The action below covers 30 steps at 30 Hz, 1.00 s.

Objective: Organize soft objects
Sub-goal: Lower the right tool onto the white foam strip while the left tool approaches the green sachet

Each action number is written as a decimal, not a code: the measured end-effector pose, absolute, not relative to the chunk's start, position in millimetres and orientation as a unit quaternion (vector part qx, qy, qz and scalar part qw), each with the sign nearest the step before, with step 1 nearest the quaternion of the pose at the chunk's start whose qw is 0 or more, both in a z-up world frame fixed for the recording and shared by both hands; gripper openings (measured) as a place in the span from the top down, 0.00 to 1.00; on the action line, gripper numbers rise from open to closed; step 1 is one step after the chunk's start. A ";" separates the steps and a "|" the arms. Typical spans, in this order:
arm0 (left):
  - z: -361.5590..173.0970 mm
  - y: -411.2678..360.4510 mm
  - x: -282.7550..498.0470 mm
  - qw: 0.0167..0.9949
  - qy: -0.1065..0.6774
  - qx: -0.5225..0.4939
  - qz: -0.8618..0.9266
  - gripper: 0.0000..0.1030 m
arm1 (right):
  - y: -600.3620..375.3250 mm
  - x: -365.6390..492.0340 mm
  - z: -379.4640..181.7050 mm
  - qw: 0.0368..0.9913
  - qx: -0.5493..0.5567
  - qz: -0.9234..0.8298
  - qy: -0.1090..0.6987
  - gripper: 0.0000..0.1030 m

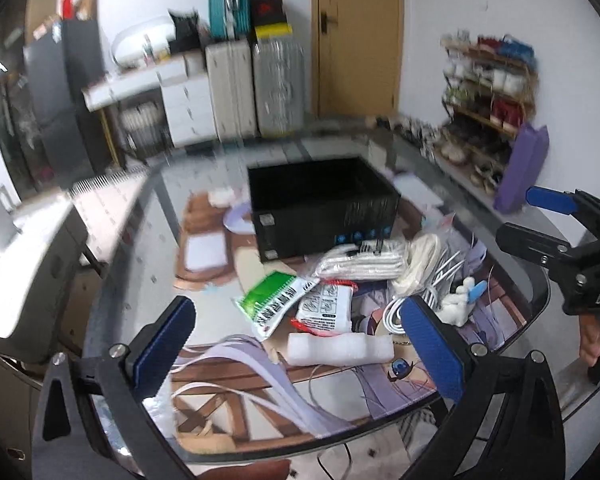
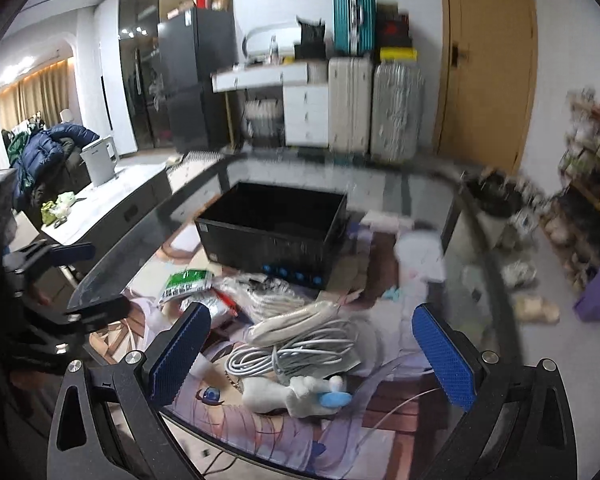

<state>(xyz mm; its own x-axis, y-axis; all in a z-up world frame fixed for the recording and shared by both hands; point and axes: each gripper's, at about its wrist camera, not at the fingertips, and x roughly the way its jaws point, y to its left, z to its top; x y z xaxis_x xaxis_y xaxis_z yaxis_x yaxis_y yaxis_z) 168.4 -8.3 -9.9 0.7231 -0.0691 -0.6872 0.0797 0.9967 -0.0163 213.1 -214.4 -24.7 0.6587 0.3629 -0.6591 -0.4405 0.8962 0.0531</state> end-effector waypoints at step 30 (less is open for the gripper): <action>-58.5 45.8 259.6 0.868 0.481 0.046 -0.113 0.00 | -149.6 250.3 -51.6 0.826 -0.082 0.364 0.422 0.00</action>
<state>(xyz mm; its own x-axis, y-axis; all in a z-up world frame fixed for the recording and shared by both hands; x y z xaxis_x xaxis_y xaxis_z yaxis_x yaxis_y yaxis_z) 259.6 45.8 -58.5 0.5115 -0.1525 -0.8456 0.2412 0.9700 -0.0290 250.3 -149.6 -51.6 0.3788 0.5333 -0.7564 -0.6711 0.7210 0.1722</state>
